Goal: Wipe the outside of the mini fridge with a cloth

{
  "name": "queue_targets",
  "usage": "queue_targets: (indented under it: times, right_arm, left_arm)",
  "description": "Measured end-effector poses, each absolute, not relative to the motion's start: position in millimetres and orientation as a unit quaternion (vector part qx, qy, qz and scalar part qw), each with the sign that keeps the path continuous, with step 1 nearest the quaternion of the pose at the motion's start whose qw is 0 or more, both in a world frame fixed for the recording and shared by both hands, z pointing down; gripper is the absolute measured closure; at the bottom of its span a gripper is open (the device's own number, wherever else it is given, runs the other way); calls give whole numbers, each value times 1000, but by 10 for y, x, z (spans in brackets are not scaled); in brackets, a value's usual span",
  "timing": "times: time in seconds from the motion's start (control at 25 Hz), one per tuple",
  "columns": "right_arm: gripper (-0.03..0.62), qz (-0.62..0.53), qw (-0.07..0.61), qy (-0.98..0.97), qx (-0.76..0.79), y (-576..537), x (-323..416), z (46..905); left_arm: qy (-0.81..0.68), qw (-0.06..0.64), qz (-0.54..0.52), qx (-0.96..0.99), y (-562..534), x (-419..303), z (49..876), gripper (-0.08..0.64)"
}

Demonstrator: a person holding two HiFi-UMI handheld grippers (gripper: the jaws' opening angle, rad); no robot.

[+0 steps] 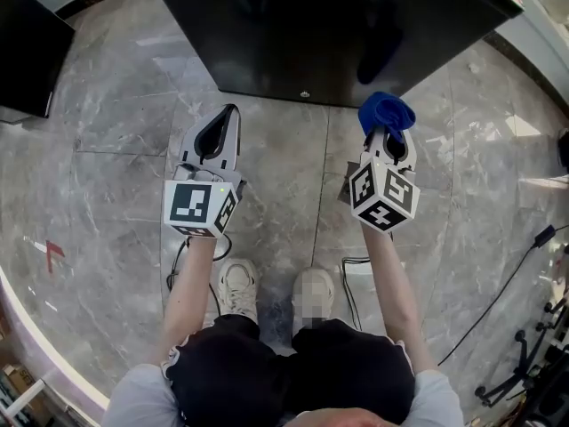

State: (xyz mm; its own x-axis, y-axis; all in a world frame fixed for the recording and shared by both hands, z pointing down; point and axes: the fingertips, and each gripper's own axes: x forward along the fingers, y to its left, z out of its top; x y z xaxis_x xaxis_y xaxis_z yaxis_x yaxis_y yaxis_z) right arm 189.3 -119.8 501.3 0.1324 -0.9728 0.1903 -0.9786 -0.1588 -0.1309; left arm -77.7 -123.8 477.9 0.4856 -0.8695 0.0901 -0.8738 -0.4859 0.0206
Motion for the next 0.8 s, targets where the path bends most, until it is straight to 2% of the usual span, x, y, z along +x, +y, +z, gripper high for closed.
queue_targets:
  times: [0.36,0.8]
  right_arm:
    - [520,88,10,-682,726,-1123,1554,4769]
    - [520,99,31,-697,709,-1225,1462,4951]
  left_arm:
    - [-516,21,22,856,-1117,-856,4608,555]
    - [-516,29,43,855,-1284,-769,4841,555]
